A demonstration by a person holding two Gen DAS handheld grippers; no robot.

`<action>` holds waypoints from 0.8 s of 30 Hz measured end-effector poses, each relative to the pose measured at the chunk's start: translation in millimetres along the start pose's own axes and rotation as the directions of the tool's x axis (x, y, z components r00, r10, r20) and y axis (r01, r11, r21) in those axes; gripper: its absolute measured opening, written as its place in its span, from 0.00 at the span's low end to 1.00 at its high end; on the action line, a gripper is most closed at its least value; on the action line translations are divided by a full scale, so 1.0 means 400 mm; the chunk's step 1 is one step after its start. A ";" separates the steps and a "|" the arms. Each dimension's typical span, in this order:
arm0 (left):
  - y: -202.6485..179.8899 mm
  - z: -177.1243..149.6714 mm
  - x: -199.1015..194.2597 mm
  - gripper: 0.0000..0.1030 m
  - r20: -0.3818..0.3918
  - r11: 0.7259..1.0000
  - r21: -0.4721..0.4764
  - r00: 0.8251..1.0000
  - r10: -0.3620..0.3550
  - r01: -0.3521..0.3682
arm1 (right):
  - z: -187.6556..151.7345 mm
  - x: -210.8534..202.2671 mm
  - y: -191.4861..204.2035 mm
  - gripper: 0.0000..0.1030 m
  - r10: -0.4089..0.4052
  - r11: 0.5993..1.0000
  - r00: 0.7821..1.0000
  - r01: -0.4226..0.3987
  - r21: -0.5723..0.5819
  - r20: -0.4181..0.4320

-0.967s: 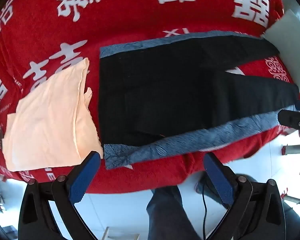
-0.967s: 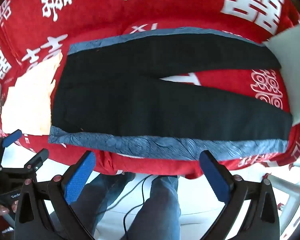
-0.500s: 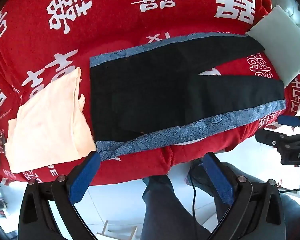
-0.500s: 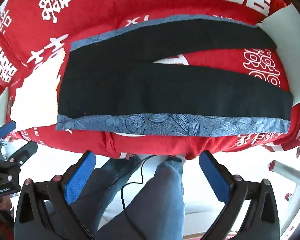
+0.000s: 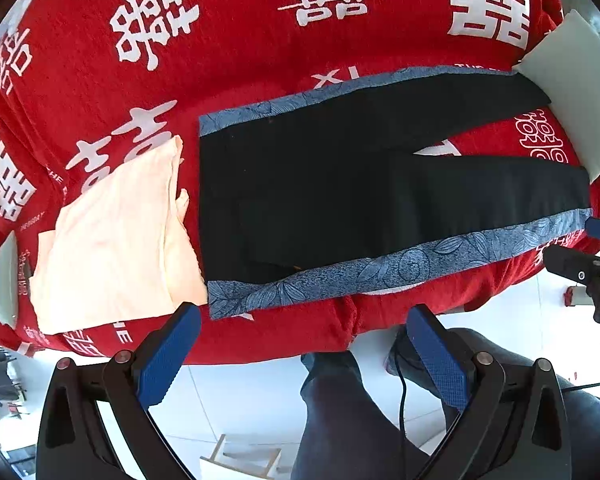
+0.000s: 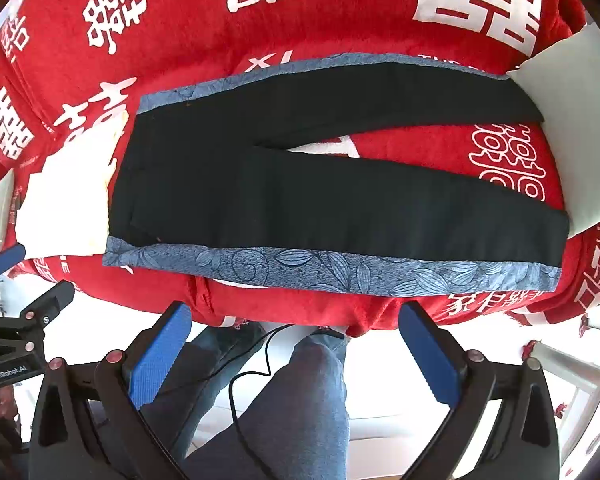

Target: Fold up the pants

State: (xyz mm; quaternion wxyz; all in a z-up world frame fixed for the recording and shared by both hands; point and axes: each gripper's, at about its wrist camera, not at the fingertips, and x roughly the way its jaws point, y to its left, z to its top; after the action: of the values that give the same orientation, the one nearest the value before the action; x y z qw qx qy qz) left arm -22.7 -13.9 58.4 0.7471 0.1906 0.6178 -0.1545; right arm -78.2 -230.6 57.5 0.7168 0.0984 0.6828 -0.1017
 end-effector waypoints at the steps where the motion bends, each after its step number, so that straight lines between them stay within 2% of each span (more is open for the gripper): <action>1: -0.002 0.000 -0.011 1.00 0.001 1.000 0.003 1.000 0.005 -0.005 | -0.003 0.001 -0.009 1.00 0.004 1.000 1.000 -0.004 0.003 -0.001; 8: -0.003 -0.015 -0.034 1.00 0.026 0.999 0.009 0.999 0.036 -0.036 | -0.009 0.010 -0.030 1.00 0.019 1.000 1.000 -0.019 0.020 -0.006; 24: -0.020 0.017 -0.043 1.00 0.032 0.999 0.000 0.998 0.046 -0.046 | 0.007 0.016 -0.055 1.00 0.022 1.000 1.000 -0.022 0.011 -0.006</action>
State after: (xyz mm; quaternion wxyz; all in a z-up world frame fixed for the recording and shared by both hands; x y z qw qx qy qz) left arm -23.8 -24.2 75.5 0.7601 0.2023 0.6013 -0.1405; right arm -81.2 -252.7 51.2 0.7151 0.1100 0.6834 -0.0972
